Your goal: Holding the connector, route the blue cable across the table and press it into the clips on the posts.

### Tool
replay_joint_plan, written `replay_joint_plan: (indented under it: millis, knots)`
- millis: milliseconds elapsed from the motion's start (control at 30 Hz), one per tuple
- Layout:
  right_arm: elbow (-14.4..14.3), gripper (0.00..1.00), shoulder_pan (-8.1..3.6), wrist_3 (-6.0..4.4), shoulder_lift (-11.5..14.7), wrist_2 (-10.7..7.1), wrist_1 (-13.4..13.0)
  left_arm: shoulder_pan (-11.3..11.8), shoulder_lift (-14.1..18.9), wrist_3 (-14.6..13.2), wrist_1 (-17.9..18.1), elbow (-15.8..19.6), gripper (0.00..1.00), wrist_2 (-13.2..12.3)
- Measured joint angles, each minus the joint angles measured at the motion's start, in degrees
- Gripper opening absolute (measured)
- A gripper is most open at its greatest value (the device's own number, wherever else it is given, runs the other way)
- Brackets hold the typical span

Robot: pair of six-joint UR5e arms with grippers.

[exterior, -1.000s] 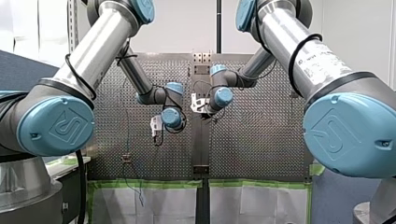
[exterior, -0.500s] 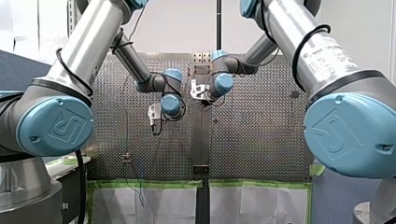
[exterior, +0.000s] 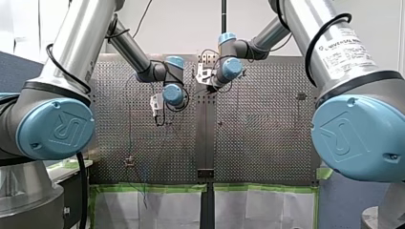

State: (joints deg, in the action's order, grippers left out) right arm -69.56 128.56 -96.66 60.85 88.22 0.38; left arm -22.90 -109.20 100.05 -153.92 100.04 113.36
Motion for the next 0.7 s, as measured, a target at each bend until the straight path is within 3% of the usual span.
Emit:
replay_joint_plan:
  millis: [700]
  knots:
    - [-0.01, 0.00, 0.16, -0.48, 10.05, 0.02, 0.57, -0.42, 10.56, 0.30, 0.03, 0.00, 0.00, -0.02]
